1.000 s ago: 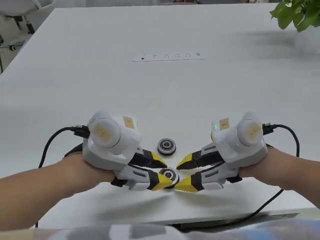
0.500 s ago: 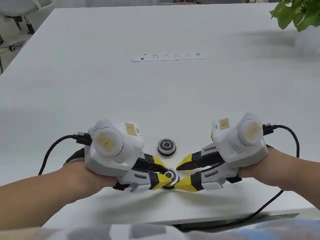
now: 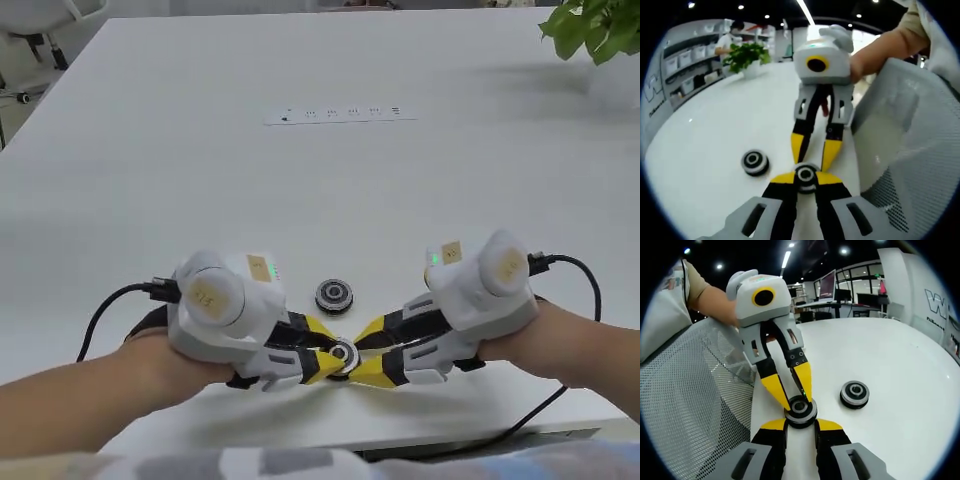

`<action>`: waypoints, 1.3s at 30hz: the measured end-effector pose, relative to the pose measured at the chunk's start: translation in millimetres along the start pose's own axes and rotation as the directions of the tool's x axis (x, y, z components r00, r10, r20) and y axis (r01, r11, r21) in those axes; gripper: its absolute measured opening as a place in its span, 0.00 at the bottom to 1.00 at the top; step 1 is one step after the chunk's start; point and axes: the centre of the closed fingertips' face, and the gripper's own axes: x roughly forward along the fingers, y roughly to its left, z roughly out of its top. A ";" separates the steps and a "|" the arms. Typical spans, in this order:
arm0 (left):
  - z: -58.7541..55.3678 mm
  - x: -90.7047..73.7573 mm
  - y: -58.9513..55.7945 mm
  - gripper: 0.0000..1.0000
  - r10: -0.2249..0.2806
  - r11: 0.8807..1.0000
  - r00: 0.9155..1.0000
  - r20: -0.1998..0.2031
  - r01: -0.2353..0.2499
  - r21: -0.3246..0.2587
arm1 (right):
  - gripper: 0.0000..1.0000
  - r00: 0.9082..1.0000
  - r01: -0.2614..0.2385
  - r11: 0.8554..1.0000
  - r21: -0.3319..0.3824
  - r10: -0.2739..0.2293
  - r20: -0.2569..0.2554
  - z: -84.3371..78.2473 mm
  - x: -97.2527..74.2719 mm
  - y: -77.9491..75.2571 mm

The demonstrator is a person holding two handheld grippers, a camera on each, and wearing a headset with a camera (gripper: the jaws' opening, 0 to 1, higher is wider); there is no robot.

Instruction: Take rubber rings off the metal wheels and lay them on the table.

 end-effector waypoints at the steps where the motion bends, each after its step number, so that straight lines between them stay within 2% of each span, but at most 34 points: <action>1: 0.0 -0.1 -0.1 0.14 0.000 1.000 1.000 0.000 0.000 0.002 | 0.19 1.000 0.000 1.000 0.002 0.000 0.001 -0.1 -0.1 0.1; 4: 0.1 -0.1 0.3 0.13 0.000 1.000 1.000 0.002 0.000 0.002 | 0.18 1.000 -0.001 1.000 0.005 0.001 0.001 -0.6 -0.6 0.1; 6: 0.2 -0.2 0.3 0.13 -0.001 1.000 1.000 0.003 0.001 0.002 | 0.13 1.000 0.004 1.000 -0.007 -0.004 -0.013 -3.8 -2.1 -1.4; 7: 0.3 -0.2 0.0 0.13 -0.001 1.000 1.000 0.004 0.001 0.002 | 0.11 1.000 0.001 1.000 0.023 0.000 -0.010 -5.7 -2.9 -1.5; 13: 0.6 -0.3 -0.5 0.13 -0.001 1.000 1.000 0.007 0.001 0.002 | 0.10 1.000 0.007 1.000 0.012 -0.006 -0.015 -5.2 -2.4 -1.3; 16: 0.4 -0.4 -0.4 0.13 -0.001 1.000 1.000 0.008 0.001 -0.001 | 0.09 1.000 0.013 0.999 0.034 -0.012 -0.010 -5.5 -2.9 -2.2; 18: 0.3 -0.5 -0.4 0.13 -0.001 1.000 1.000 0.008 0.001 0.000 | 0.01 0.999 0.021 0.999 0.047 -0.020 -0.024 -8.7 -3.1 -3.9; 24: 1.8 -0.8 -3.1 0.13 0.002 1.000 1.000 0.007 -0.002 0.001 | 0.00 0.999 0.028 0.996 0.083 -0.027 -0.018 -8.3 -2.4 -5.0; 28: 2.2 -0.2 -4.1 0.13 0.007 1.000 1.000 0.003 -0.007 0.006 | 0.00 1.000 0.029 0.991 0.131 -0.028 -0.006 -7.9 -5.0 -6.2; 33: 1.1 0.1 -2.6 0.13 0.010 1.000 1.000 0.001 -0.010 0.008 | 0.00 0.999 0.020 0.976 0.218 -0.026 0.026 -5.5 -10.0 -7.3; 39: -0.9 0.8 -0.3 0.13 0.014 1.000 1.000 -0.002 -0.014 0.012 | 0.00 0.999 0.018 0.966 0.260 -0.028 0.035 -4.5 -12.9 -6.9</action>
